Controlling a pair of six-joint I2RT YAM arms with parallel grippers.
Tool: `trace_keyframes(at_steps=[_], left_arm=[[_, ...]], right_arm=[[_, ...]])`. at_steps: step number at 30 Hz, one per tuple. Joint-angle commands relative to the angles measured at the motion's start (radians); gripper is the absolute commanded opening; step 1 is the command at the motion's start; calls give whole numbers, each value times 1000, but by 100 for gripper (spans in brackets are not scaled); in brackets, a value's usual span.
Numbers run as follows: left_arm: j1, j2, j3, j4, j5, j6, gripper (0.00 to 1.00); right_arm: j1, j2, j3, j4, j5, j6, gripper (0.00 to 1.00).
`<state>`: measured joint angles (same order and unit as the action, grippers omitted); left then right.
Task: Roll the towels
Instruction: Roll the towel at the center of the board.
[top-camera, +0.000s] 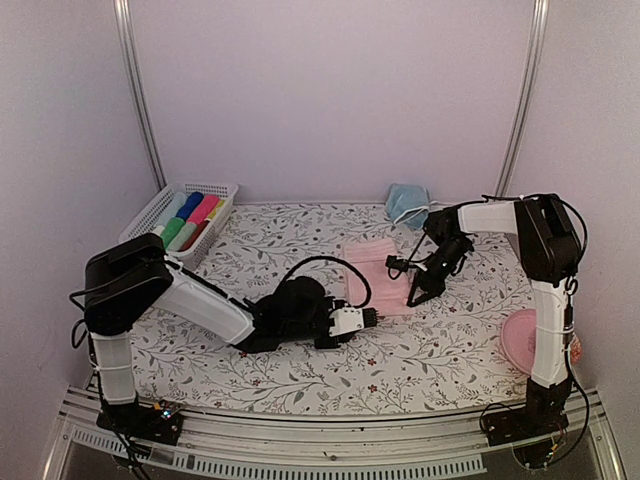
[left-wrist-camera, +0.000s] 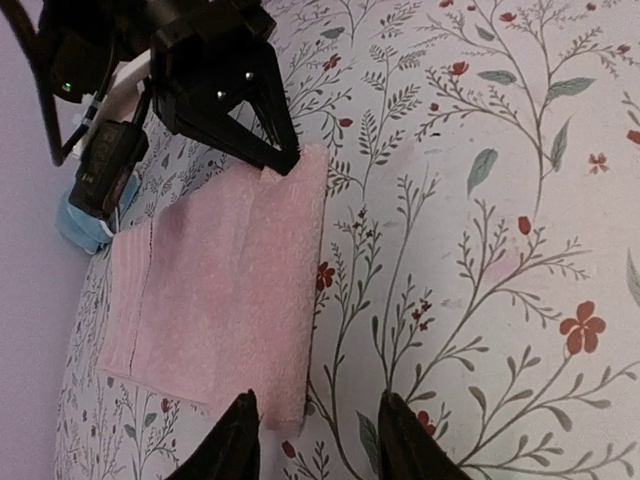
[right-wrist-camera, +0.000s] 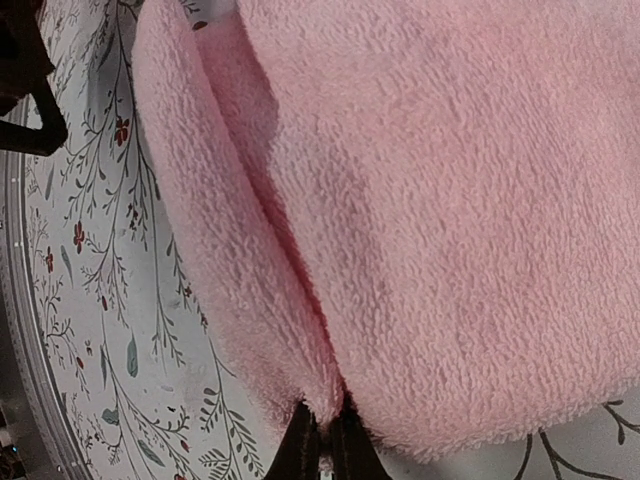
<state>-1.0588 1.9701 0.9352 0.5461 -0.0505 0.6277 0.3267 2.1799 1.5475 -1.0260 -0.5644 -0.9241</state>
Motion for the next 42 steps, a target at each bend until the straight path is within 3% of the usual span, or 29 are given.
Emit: trace_keyframes(at_steps=[1,15,33,42], left_arm=[[-21,82,58,1,-78,123,40],[-31,178,132,-20,-196,204,45],[-27,280,227,-176,-267,210,36],[-26,283,255,-265,-245,179,12]], right_arm=[[-12,49,-1,32,84,-8,3],[-12,53,-1,23,77,-15,3],[-11,55,-1,14,71,-24,3],[-11,44,8,7,55,-31,3]])
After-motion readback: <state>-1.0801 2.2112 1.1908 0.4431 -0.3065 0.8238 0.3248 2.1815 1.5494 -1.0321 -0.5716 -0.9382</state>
